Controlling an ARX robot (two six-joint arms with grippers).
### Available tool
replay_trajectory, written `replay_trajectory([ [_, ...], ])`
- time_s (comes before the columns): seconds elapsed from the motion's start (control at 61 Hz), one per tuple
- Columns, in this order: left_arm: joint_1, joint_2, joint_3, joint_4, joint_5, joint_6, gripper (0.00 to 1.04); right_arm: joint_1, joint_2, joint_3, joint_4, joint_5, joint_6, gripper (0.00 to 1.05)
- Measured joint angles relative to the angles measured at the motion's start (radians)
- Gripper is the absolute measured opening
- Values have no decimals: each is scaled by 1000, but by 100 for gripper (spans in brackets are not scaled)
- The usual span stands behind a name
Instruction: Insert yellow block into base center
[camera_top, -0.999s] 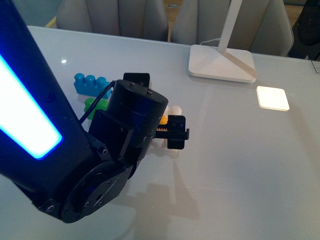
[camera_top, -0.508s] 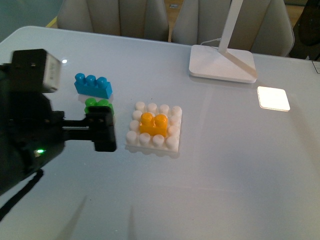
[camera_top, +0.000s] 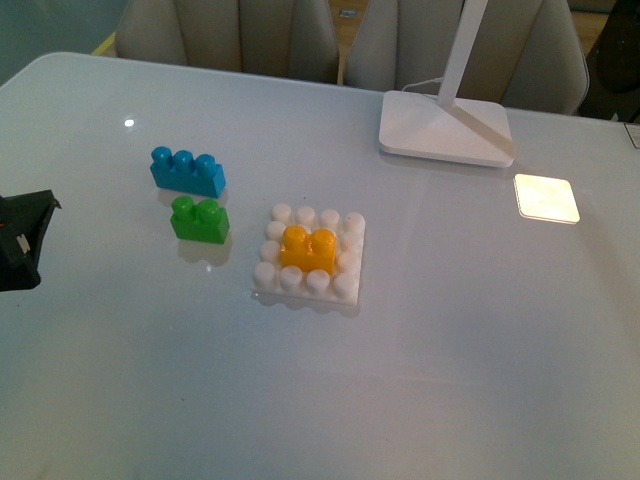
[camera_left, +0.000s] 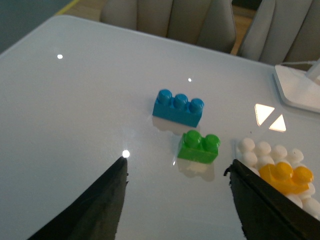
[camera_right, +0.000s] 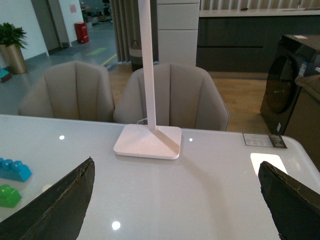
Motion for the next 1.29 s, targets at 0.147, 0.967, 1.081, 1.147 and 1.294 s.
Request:
replay_trajectory([
  [0.147,0,0,0,8,-3,0,34,0,0,0,0,0,0,96],
  [0.967,59,-1363,-148,-914,-32,131,3,-1,-2,0,-2,1,0,96],
  [1.081,59,-1446,-148,-994,-32,132,3,-1,-2,0,-2,1,0,96],
  [1.147,59,-1486,-148,-1033,-32,132,3,-1,-2,0,-2,1,0,96],
  [1.294,59,-1550,-148,-1096,-32,132,3,-1,-2,0,-2,1,0,96],
])
